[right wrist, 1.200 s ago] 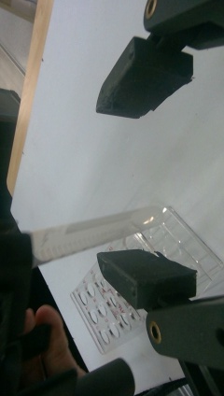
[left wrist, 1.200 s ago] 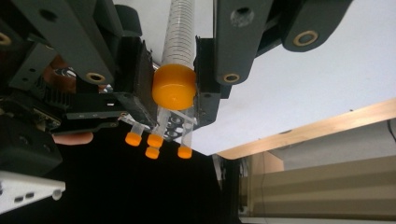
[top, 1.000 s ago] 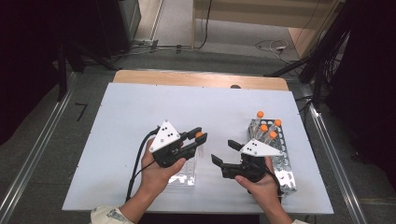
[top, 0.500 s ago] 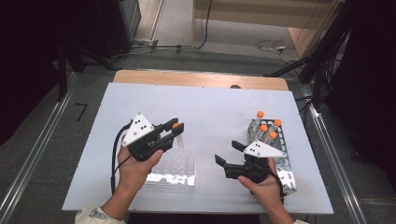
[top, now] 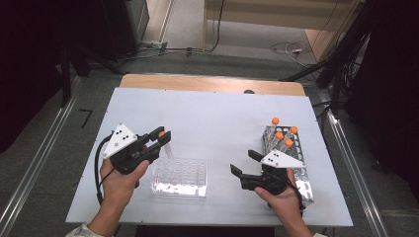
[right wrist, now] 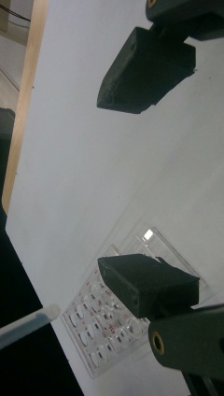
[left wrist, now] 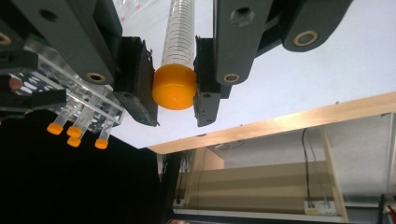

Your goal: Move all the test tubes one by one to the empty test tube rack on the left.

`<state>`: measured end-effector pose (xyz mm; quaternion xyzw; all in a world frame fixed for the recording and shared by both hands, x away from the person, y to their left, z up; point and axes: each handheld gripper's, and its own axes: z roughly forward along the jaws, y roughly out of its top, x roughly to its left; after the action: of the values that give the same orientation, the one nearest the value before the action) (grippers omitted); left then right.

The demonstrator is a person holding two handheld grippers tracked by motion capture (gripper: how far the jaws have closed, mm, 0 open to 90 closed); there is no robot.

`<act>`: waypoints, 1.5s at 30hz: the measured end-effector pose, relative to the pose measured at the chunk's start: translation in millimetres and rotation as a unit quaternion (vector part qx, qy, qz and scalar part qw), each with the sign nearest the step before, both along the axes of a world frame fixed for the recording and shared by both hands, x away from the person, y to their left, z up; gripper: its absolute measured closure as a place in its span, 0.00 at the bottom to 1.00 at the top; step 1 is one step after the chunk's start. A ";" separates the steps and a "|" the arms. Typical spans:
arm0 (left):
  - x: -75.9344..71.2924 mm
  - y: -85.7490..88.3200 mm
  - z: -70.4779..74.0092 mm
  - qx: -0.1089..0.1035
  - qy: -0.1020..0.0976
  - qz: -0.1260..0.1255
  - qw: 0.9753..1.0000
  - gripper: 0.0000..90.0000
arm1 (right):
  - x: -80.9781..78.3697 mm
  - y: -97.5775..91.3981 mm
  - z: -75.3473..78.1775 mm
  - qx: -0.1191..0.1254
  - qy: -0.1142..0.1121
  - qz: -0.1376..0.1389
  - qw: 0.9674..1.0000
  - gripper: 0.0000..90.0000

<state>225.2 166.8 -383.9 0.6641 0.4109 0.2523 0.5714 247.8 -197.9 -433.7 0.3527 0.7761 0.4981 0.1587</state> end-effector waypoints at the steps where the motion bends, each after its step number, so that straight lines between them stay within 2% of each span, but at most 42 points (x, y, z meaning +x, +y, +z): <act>1: -1.8 2.6 -1.0 0.001 0.001 0.002 1.000 0.80 | -0.2 -0.6 0.1 -0.001 0.000 -0.001 1.000 0.21; 9: -11.2 15.7 -12.4 0.008 0.012 0.012 1.000 0.80 | 0.0 -4.7 0.4 0.000 -0.002 -0.004 1.000 0.21; 13: -15.9 20.4 -14.6 0.013 0.012 0.014 1.000 0.80 | -0.5 -4.8 0.5 0.000 -0.002 -0.005 1.000 0.21; 19: -18.9 27.4 -17.6 0.009 0.009 0.020 1.000 0.80 | -0.8 -3.7 -0.1 -0.001 -0.002 -0.003 1.000 0.21; 26: -17.7 22.8 -20.2 0.013 0.002 0.015 1.000 0.80 | -1.1 -3.7 -0.5 -0.002 -0.001 -0.005 1.000 0.21; 31: -18.5 18.3 -21.4 0.026 -0.002 0.015 1.000 0.80 | -1.6 -4.4 -0.7 -0.002 -0.001 -0.007 1.000 0.21; 40: -15.2 12.8 -43.9 0.046 0.021 0.021 0.999 0.80 | -2.0 -5.9 -0.1 0.000 -0.001 -0.009 1.000 0.21; 45: -17.8 11.2 -52.5 0.048 0.019 0.028 0.998 0.80 | -2.7 -6.2 0.1 0.002 -0.001 -0.011 1.000 0.21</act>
<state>207.3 178.0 -436.4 0.6837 0.4272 0.2750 0.5238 245.0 -204.1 -433.6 0.3607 0.7712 0.4981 0.1642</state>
